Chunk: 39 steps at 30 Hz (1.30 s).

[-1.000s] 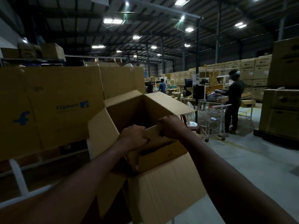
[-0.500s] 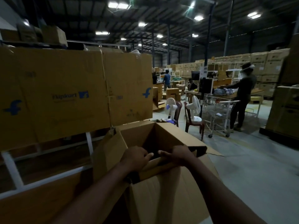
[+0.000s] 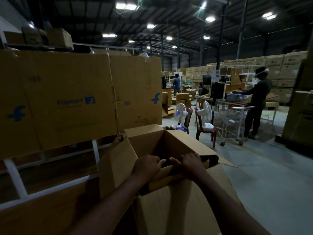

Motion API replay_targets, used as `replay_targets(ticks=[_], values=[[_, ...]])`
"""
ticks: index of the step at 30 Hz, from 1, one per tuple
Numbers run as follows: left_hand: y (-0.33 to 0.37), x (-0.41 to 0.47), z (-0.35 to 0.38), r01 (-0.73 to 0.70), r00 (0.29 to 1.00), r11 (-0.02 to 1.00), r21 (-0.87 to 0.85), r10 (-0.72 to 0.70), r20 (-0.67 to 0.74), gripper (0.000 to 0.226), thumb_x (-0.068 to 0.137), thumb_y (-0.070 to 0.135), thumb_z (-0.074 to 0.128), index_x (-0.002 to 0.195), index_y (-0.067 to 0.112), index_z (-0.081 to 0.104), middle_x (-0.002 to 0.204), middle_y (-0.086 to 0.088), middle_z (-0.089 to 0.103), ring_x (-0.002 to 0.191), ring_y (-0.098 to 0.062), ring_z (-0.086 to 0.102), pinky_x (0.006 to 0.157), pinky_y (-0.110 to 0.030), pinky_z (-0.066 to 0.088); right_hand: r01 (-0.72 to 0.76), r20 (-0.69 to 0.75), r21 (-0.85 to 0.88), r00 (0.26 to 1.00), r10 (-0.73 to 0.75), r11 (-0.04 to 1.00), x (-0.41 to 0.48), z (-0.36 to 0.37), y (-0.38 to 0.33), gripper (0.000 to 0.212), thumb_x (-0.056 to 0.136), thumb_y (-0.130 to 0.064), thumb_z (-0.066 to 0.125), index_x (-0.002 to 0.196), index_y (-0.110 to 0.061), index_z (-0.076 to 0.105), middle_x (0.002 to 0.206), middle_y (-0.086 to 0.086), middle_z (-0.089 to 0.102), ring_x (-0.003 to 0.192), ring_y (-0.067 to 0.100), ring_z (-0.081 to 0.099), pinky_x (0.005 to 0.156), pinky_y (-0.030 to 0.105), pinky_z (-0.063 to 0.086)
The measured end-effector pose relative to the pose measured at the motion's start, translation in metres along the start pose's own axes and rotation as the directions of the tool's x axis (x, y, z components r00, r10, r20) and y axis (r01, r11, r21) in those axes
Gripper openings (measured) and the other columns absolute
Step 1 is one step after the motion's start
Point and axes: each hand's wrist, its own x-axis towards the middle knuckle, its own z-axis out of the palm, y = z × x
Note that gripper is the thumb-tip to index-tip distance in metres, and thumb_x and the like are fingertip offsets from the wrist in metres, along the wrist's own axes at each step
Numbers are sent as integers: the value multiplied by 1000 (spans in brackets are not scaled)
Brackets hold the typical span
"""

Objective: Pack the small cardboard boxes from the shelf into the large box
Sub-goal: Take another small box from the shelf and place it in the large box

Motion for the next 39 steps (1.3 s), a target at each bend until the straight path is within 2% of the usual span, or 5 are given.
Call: replay_targets(ticks=[3,7,12,21,39], values=[[6,-9,-12,-45,999,993,109,44,18,41,100,58,51,86,24,69,79,4,65,69,-12,60,59,-32,47,-90,-108,44,990,94,995,-16,2,-20,81,83,-80,-1,125,-35,51,120,-2,57,124,22,47,110,55,25],[8,-31,-39,-106,993,973,203,114,-26,28,100,48,53,106,24,66,103,0,65,96,-20,62,79,-38,54,-95,-321,179,935,150,979,-40,-19,-51,59,93,-69,30,123,-24,55,130,0,58,128,20,47,116,48,25],[-1,-64,-72,-99,982,919,382,152,-113,71,99,52,52,159,20,33,163,-10,37,151,-32,31,125,-54,20,-21,-420,222,900,115,975,-50,-39,-86,72,93,-69,33,144,-19,40,152,9,41,139,27,35,117,51,22],[-79,-166,-176,185,944,916,355,-65,-322,87,99,70,24,165,17,5,173,-9,5,159,-30,5,127,-54,2,179,-449,192,890,-76,965,-45,-70,-224,94,90,-80,23,151,-8,29,159,14,26,144,29,27,118,51,18],[-405,-573,-453,635,769,549,543,-383,-512,75,102,64,36,160,16,32,166,-16,30,152,-38,29,123,-59,20,640,-437,286,749,-498,713,-83,-95,-744,97,86,-84,20,154,-14,20,163,9,16,147,28,20,119,52,16]])
